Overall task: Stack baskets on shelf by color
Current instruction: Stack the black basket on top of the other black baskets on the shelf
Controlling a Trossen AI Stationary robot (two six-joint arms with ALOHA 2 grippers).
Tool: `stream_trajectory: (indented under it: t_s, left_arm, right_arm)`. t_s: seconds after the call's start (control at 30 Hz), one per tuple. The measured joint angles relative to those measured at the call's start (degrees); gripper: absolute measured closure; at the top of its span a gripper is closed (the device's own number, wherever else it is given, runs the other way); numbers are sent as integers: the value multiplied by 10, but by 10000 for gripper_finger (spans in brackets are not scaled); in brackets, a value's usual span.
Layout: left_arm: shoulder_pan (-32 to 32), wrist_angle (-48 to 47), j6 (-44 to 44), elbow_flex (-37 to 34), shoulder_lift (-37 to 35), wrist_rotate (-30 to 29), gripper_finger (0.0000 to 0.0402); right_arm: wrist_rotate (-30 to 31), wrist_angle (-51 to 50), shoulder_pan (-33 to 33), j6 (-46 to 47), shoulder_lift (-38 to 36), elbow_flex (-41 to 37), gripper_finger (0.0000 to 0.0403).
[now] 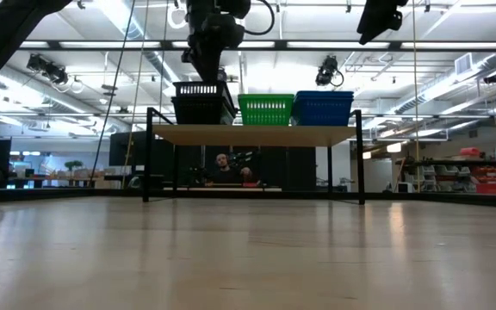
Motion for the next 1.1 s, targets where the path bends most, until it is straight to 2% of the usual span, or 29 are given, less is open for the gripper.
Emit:
stream_trajectory:
  t_s: [0.17, 0.43, 0.7, 1.1]
  left_arm:
    - [-5, 0, 36, 1, -4, -1, 269]
    - [-32, 6, 122, 60, -18, 1, 269]
    - [-18, 2, 151, 9, -25, -1, 262]
    - [-20, 1, 139, -104, -25, 6, 253]
  right_arm:
    - [0, -3, 0, -7, 0, 0, 208]
    - [0, -6, 0, -13, 0, 0, 208]
    - [0, -7, 0, -12, 0, 0, 208]
    - [0, -7, 0, -2, 0, 0, 208]
